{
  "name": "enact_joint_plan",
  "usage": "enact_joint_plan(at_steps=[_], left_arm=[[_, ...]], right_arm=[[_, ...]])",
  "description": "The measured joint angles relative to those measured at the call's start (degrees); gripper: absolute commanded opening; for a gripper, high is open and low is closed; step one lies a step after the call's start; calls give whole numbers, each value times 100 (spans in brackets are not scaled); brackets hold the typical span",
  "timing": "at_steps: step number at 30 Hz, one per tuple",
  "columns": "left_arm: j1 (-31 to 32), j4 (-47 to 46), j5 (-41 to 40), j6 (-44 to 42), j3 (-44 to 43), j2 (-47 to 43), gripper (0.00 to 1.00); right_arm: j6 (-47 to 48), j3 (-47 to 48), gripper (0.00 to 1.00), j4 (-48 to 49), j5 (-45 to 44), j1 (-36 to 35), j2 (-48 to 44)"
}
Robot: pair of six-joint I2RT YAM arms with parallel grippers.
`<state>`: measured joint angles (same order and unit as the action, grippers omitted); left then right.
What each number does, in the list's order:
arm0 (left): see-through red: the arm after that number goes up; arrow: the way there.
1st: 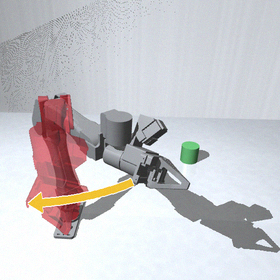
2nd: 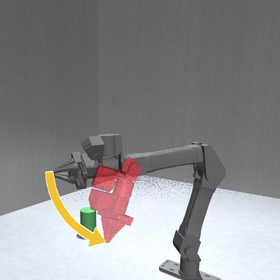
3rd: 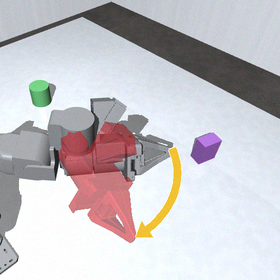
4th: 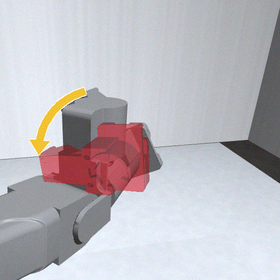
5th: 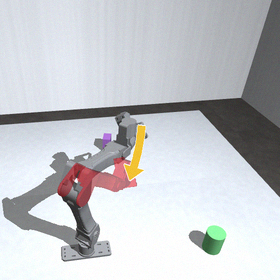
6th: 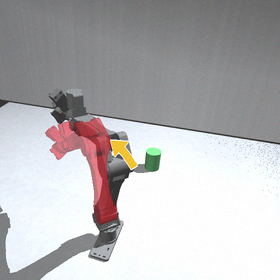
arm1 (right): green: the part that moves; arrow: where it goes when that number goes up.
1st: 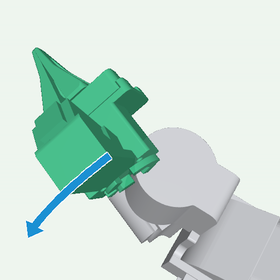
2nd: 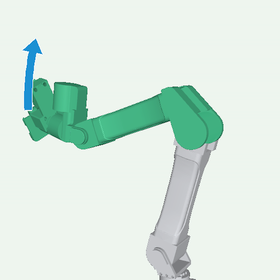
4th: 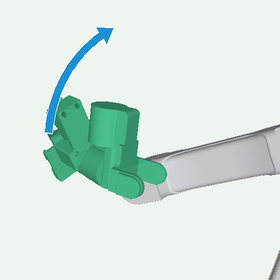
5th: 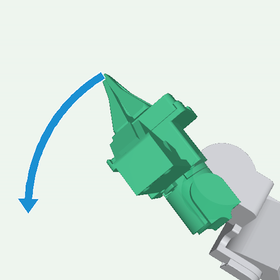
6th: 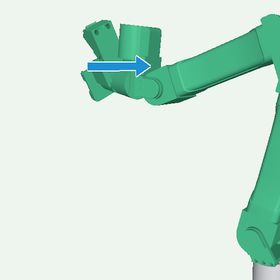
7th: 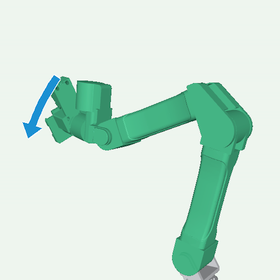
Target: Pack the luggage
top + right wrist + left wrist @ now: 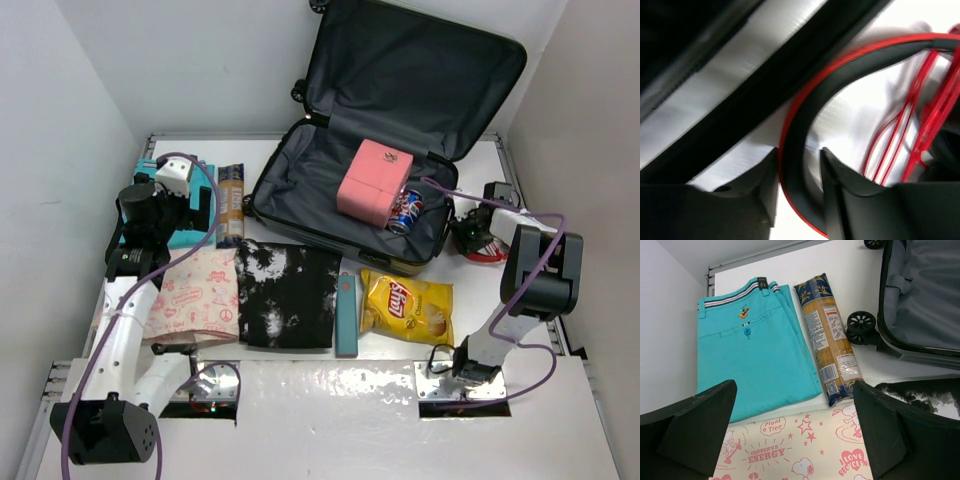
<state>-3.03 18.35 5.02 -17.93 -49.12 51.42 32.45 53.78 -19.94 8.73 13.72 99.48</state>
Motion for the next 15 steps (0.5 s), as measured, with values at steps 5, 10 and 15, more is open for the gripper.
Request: enact_joint_plan(at_steps=[5,10,15], left_arm=[[0,61,-2,0,-9,2,100],[0,107,-15,-17,-9,2,100],[0,116,-13,-44,-9,2,100]], right_arm=[[109,9,0,39,243,-13,105],[37,81,0,-31,234,-24,129],[-284,66,0,-33,186,4,-155]])
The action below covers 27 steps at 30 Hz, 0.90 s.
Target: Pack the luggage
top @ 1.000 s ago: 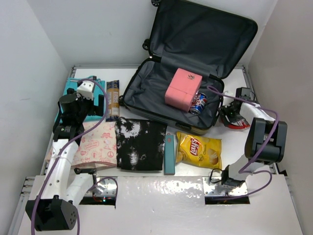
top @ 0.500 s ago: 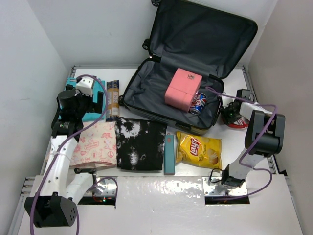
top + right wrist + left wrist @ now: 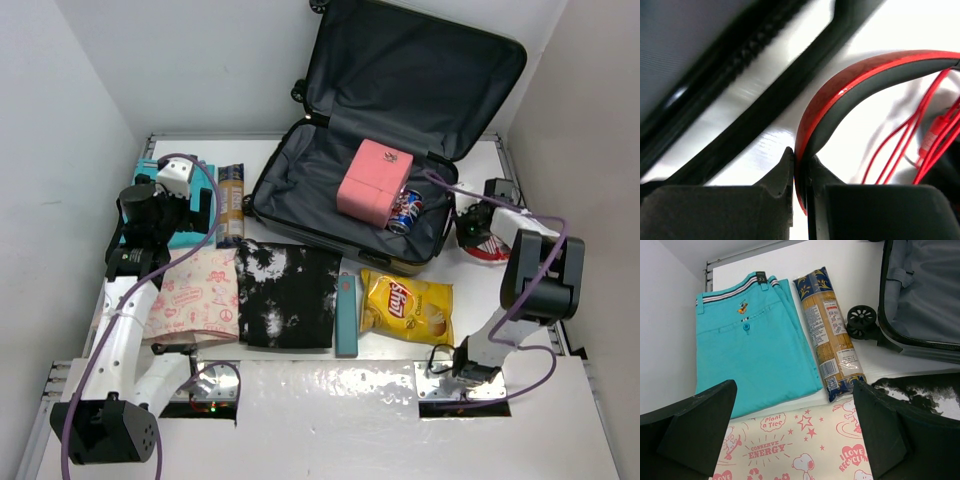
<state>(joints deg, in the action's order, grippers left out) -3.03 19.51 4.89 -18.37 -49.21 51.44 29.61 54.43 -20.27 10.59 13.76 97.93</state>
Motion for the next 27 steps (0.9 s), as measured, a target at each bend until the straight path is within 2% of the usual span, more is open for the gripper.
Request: enact_joint_plan(at_steps=[6,17,23,27], left_arm=[[0,-28,22,-17,0,0,100],[0,-87,61,-44,2,0,100],[0,-149,138,-39,2,0,100],[0,-168,188,-15,2,0,100]], right_arm=[[-420,0,0,-173,-179,37,-741],[-481,140,0,-623,-595,37,-1521],[-439,1064,0,-1047,-651,-79,-1661],[-286,1939,0,-1357,-977,-730,-1606]])
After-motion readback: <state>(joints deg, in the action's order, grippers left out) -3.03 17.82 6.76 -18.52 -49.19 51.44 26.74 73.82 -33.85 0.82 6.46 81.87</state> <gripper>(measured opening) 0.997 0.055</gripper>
